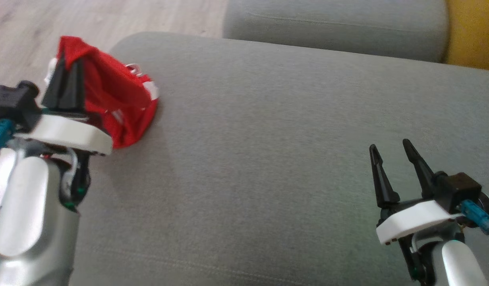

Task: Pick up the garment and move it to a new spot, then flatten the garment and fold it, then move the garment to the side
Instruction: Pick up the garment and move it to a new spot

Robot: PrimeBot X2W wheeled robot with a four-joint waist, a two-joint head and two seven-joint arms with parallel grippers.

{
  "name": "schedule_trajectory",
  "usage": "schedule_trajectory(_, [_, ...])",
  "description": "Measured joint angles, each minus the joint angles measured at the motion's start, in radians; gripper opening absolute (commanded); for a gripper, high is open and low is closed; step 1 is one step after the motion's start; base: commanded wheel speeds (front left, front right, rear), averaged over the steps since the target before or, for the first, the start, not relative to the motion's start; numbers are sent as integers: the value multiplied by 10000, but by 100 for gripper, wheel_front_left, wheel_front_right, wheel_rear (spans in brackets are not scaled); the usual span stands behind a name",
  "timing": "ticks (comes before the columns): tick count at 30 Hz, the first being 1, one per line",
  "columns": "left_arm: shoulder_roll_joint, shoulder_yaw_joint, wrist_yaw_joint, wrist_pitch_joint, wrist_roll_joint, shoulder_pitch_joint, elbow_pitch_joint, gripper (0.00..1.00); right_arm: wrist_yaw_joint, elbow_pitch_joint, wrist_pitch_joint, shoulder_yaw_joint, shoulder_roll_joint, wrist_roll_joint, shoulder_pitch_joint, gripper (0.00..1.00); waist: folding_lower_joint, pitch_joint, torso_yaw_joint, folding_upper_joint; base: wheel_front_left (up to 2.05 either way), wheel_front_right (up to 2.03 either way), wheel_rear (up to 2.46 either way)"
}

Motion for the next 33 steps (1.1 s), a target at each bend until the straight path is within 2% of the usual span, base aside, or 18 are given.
schedule_trajectory(6, [-284,-686,54,531,58,276,-1603,0,0,-238,6,-46,58,0,16,100,0,87,-886,0,0,0,0])
schedule_trajectory(10, [-744,-1198,31,690,54,255,-1910,0,0,-385,-6,46,65,0,-55,100,0,325,-1578,0,0,0,0])
schedule_trajectory(15, [-1174,-1795,-178,731,54,-150,-1818,0,0,-554,-184,173,73,125,-502,100,0,757,-2578,0,0,0,0])
schedule_trajectory(24, [-1795,-2840,-489,727,94,-1899,-1154,0,0,-441,-729,347,75,639,-905,100,0,1742,-4434,0,0,0,0])
schedule_trajectory(25, [-1841,-3022,-506,729,163,-2262,-1035,0,0,-387,-909,407,75,777,-1074,100,0,1957,-4843,0,0,0,0])
schedule_trajectory(30, [-1983,-3396,-583,844,174,-2913,-777,0,0,-184,-1198,456,75,1011,-1188,100,0,2441,-5516,0,0,0,0])
schedule_trajectory(33, [-2057,-3816,-663,1277,188,-3068,-236,0,0,-15,-1390,516,75,1181,-1199,100,0,2877,-5858,0,0,0,0])
